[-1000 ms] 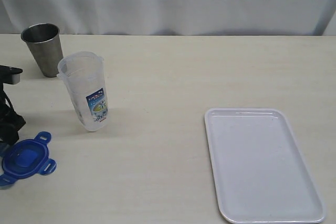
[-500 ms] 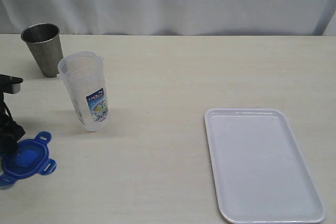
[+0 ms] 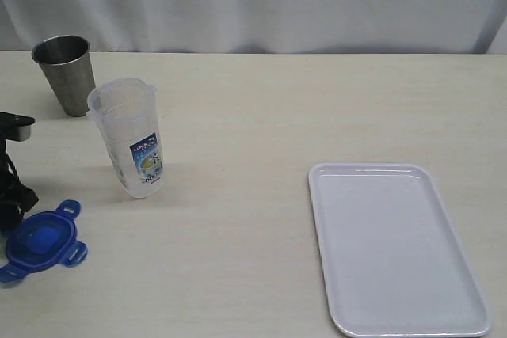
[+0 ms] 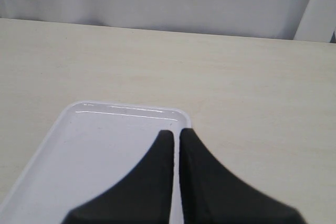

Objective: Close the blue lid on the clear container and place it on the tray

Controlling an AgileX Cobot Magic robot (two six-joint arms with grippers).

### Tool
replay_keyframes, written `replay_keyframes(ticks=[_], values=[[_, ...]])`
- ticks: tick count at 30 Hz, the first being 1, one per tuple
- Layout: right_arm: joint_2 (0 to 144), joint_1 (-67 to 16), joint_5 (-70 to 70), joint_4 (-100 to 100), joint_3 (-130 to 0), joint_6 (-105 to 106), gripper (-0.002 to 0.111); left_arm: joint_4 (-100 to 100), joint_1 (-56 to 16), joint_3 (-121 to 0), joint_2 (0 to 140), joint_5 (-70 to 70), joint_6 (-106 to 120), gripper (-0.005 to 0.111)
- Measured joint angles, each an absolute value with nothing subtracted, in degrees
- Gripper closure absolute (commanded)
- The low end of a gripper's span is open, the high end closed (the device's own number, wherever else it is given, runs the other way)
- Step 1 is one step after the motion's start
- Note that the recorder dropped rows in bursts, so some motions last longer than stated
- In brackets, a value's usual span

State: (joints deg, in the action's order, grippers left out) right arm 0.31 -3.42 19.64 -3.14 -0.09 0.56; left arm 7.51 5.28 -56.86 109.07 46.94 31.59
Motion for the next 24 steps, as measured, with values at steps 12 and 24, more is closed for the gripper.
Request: replay_keyframes(ticks=[12,24], values=[[0.31,-3.42,19.64,-3.14,-0.09,0.56,0.104,7.75,5.28,-56.86,108.96,47.37,31.59,0.107],[0.31,-3.42,19.64,-3.14,-0.09,0.56,0.104,8.41,5.28,-60.12,103.27,48.34,31.59,0.107]])
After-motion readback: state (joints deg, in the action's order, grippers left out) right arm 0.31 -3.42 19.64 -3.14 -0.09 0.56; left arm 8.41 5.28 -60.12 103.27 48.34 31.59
